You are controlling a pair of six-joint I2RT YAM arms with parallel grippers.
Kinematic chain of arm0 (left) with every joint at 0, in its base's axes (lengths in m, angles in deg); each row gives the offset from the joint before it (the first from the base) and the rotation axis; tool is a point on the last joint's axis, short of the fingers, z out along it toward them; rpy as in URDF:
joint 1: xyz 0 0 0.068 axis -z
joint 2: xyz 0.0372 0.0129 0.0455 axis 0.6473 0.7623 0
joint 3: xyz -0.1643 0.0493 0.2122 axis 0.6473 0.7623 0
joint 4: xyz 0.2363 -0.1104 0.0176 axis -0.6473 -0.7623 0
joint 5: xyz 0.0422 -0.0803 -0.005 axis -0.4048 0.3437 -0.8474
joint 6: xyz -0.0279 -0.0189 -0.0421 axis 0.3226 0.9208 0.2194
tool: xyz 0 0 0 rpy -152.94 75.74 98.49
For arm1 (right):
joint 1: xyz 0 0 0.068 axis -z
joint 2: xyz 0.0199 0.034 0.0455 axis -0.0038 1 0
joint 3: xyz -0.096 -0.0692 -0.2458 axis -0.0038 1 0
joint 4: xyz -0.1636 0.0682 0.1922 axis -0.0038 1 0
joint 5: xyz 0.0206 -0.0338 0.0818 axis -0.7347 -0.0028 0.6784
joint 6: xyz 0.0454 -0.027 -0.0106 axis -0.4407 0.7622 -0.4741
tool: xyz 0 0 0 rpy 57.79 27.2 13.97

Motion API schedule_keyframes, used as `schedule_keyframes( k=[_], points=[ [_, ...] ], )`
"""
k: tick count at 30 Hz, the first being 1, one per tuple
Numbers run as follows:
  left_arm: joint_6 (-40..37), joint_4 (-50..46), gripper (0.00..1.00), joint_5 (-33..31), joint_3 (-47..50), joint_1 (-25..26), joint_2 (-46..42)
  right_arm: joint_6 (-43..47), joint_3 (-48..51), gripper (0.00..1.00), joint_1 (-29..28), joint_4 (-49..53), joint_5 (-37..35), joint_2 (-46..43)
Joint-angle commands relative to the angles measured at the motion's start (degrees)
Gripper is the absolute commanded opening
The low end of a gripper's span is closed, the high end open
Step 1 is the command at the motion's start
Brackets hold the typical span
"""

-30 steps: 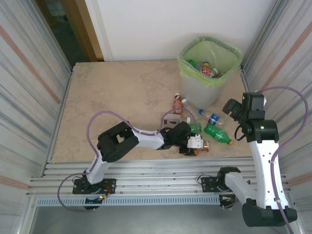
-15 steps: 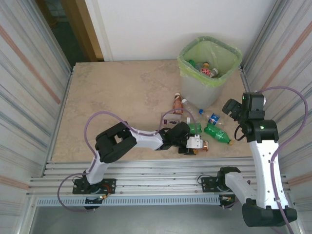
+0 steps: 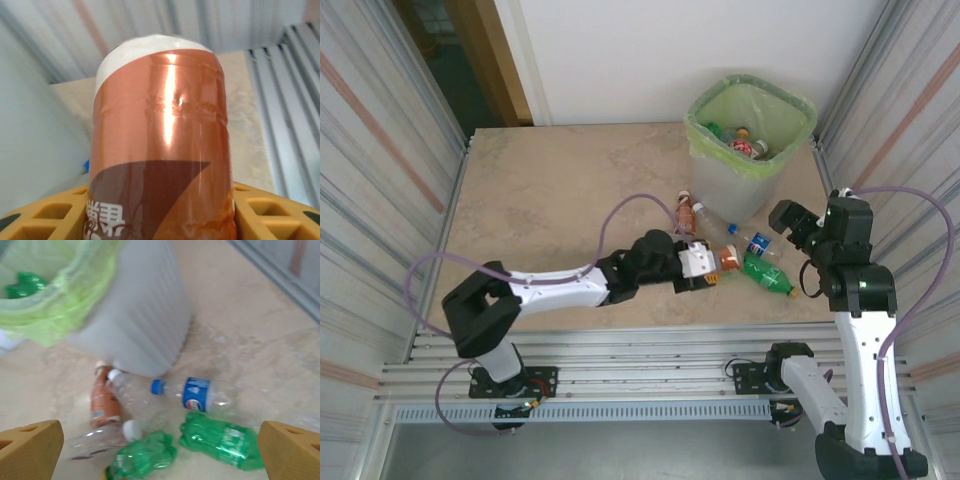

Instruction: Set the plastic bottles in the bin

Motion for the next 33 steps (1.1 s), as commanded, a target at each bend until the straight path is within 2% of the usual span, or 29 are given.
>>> schedule_keyframes(
  k=[1,4,7,14,19,26,33],
  points=[
    [6.69,2.9,0.38,-5.34,3.56,-2.84,-5.56,-1.59,2.08,0.98,-1.0,-7.8,10.85,-0.81],
    [11.71,4.43,0.39,-5.67,7.21,-6.64,-10.11,-3.52,4.65,0.98,-3.62,-14.64,17.23,-0.69],
    [16.22,5.38,0.39,-4.85,10.63,-10.72,-14.29,-4.84,6.28,0.98,-8.67,-20.56,20.07,0.64],
    [20.59,6.27,0.4,-2.98,15.13,-16.7,-20.85,-3.17,3.57,0.98,-25.34,-27.01,16.23,10.15],
    [21.2,6.53,0.4,-2.85,16.24,-17.86,-23.02,-2.66,-0.6,0.98,-32.31,-30.18,16.92,19.42],
    [21.49,7.81,0.4,-1.75,17.55,-18.04,-25.11,-5.18,-3.81,0.99,-36.64,-36.37,20.33,29.75],
    [21.63,8.14,0.41,-2.01,18.52,-18.21,-27.04,-8.47,-4.93,0.81,-37.25,-40.8,23.93,35.66]
  ],
)
